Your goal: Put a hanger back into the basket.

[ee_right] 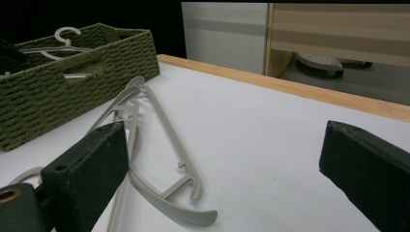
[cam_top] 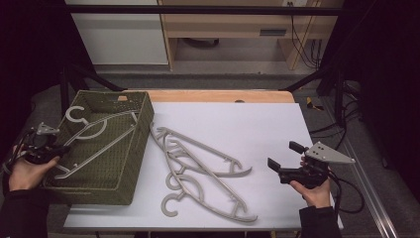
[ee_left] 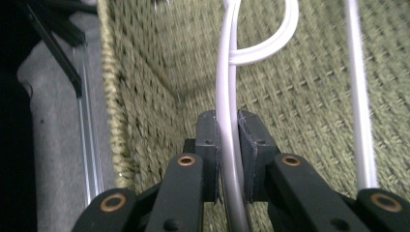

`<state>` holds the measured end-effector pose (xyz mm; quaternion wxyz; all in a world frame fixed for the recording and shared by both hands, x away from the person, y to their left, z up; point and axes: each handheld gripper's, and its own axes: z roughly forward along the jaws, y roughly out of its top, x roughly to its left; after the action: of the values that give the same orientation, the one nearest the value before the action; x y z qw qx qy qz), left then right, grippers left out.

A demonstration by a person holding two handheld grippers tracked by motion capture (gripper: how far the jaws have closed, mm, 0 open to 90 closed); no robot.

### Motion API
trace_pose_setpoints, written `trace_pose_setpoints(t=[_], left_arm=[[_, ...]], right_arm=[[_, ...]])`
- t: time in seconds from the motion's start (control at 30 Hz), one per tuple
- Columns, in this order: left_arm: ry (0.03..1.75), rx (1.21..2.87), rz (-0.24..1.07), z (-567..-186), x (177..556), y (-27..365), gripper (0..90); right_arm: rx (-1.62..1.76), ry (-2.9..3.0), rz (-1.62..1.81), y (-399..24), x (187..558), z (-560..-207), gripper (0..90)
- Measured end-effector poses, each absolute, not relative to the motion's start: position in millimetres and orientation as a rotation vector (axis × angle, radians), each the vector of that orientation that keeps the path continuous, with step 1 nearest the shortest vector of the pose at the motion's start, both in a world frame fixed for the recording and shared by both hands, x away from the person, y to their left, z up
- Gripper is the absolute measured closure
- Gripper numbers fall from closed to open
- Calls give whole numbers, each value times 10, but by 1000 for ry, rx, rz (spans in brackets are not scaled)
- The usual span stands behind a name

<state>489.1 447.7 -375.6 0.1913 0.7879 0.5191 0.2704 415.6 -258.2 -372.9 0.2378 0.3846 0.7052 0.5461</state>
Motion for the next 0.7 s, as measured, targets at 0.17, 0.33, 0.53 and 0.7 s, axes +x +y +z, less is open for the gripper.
trace_pose_setpoints(t=[0.17,0.33,0.53,0.7], left_arm=[[1469,2179,733,-3712,4868,4505,757],[1426,2106,714,-3594,4780,4491,691],[1335,2025,720,-3466,4663,4330,538],[1198,1897,721,-3329,4510,4047,412]], right_arm=[[1053,1934,1496,-2579,4157,-3729,39],[1050,1933,1496,-2573,4153,-3723,40],[1056,1937,1494,-2563,4151,-3719,40],[1052,1938,1493,-2555,4149,-3714,39]])
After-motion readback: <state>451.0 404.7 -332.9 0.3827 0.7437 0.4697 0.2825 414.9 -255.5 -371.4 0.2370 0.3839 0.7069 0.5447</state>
